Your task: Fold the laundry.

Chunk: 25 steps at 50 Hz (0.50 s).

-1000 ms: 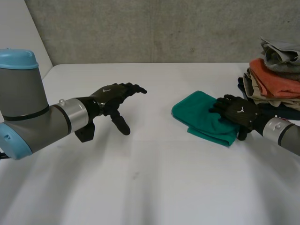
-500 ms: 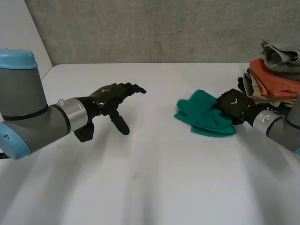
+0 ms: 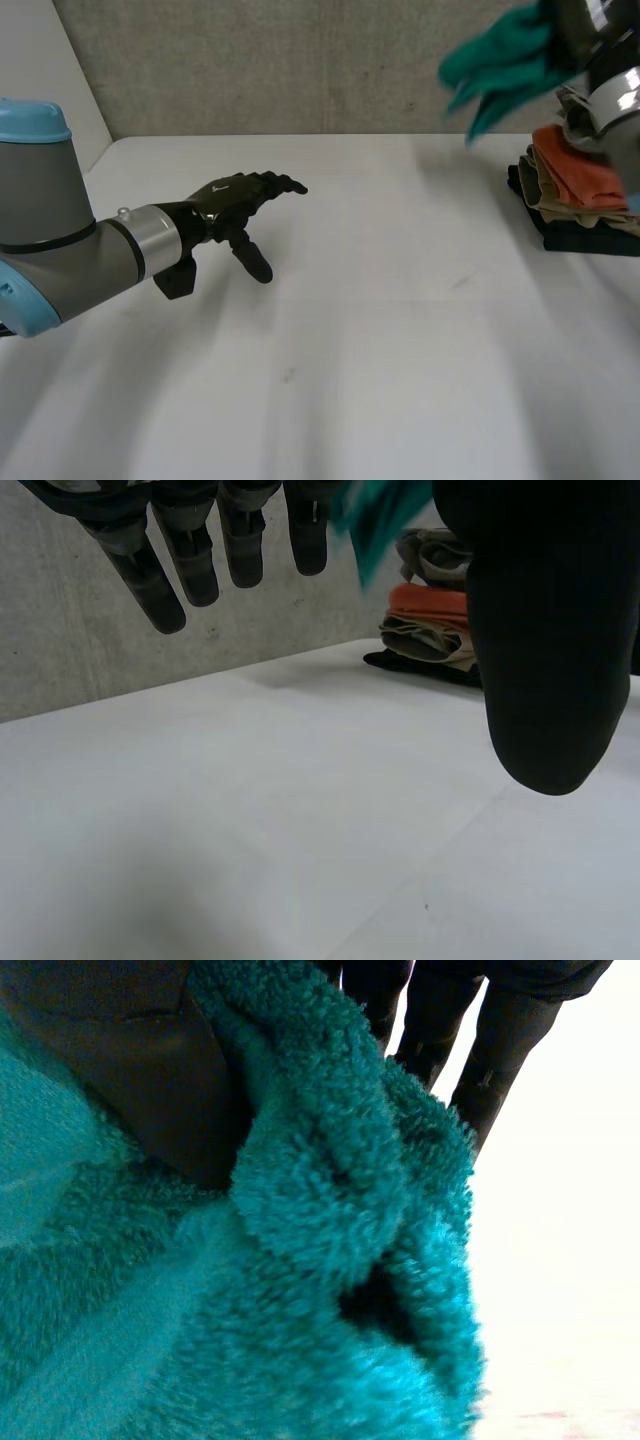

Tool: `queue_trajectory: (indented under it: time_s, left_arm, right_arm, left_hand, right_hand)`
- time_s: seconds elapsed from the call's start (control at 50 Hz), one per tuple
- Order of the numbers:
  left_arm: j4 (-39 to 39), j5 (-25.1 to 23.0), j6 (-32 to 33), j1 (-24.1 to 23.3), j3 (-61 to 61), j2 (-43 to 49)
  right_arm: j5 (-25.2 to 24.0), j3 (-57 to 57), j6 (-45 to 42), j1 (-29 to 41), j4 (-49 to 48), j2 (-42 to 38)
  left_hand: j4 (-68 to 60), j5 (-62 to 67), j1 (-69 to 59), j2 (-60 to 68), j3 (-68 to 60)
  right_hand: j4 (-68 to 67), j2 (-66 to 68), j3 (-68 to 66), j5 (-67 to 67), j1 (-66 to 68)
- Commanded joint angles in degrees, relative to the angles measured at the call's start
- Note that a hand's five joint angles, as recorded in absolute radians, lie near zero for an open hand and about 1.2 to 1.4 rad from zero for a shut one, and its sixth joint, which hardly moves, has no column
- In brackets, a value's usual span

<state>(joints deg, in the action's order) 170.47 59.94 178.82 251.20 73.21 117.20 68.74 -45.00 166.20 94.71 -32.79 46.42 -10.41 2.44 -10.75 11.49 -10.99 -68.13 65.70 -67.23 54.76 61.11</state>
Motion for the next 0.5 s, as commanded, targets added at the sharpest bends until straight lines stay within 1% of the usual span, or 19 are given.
queue_trajectory:
  time_s: [0.02,0.06,0.08,0.12,0.16,0.2,0.28,0.32,0.36,0.38,0.44,0.48,0.5]
  left_arm:
    - [0.0,-0.1,-0.1,0.0,0.2,-0.2]
    - [0.0,-0.3,-0.1,0.0,0.2,-0.3]
    - [0.0,-0.3,-0.1,0.0,0.2,-0.3]
    - [0.0,-0.4,-0.1,0.0,0.1,-0.3]
    - [0.0,-0.4,-0.1,-0.1,0.1,-0.1]
    - [0.0,-0.4,-0.1,-0.2,0.0,0.0]
    - [0.0,-0.4,0.0,-0.5,0.0,0.3]
    - [0.0,-0.4,0.0,-0.5,0.0,0.5]
    - [0.0,-0.4,0.0,-0.5,-0.1,0.6]
    - [0.0,-0.4,0.0,-0.5,-0.1,0.7]
    - [0.0,-0.4,-0.1,-0.5,-0.3,0.9]
    - [0.0,-0.4,0.0,-0.6,-0.3,0.9]
    - [0.0,-0.3,0.0,-0.6,-0.3,1.0]
  right_arm:
    - [2.5,16.2,1.7,-6.8,11.0,-3.7]
    - [2.4,19.0,1.4,-8.4,13.4,-5.3]
    - [2.5,21.9,0.7,-10.7,16.7,-7.6]
    - [2.5,22.8,-0.4,-11.9,18.1,-9.2]
    - [2.2,22.3,-3.2,-13.1,18.9,-11.6]
    - [2.0,20.0,-8.5,-14.3,19.0,-15.3]
    - [2.3,15.2,-16.6,-15.2,19.6,-17.7]
    - [1.8,10.9,-20.2,-15.8,20.9,-17.2]
    - [1.5,7.5,-21.5,-16.0,21.4,-16.3]
    - [0.9,4.3,-22.1,-15.9,21.0,-14.4]
    - [-0.6,-0.9,-21.0,-15.7,17.9,-9.3]
    - [-1.3,-4.9,-18.3,-15.5,13.6,-5.1]
    - [-1.1,-5.7,-17.4,-15.4,12.3,-4.3]
  left_hand:
    - [0.4,-2.4,0.8,-1.5,1.0]
    - [0.4,-2.4,0.8,-1.5,1.0]
    - [0.4,-2.4,0.8,-1.5,1.0]
    - [0.4,-2.4,0.8,-1.5,1.0]
    - [0.4,-2.4,0.8,-1.5,1.0]
    - [0.4,-2.4,0.8,-1.5,1.0]
    - [0.4,-2.4,0.8,-1.5,1.0]
    - [0.4,-2.4,0.8,-1.5,1.0]
    - [0.4,-2.4,0.8,-1.5,1.0]
    - [0.4,-2.4,0.8,-1.5,1.0]
    - [0.4,-2.4,0.8,-1.5,1.0]
    - [0.4,-2.4,0.8,-1.5,1.0]
    - [0.4,-2.4,0.8,-1.5,1.0]
  right_hand:
    - [-11.9,14.3,-12.8,15.2,18.9]
    - [-11.9,14.3,-12.8,15.2,18.9]
    - [-11.9,14.3,-12.8,15.2,18.9]
    - [-11.9,14.3,-12.8,15.2,18.9]
    - [-11.9,14.3,-12.8,15.2,18.9]
    - [-11.9,14.3,-12.8,15.2,18.9]
    - [-11.9,14.3,-12.8,15.2,18.9]
    - [-11.9,14.3,-12.8,15.2,18.9]
    - [-11.9,14.3,-12.8,15.2,18.9]
    - [-11.9,14.3,-12.8,15.2,18.9]
    - [-11.9,14.3,-12.8,15.2,18.9]
    - [-11.9,14.3,-12.8,15.2,18.9]
    - [-11.9,14.3,-12.8,15.2,18.9]
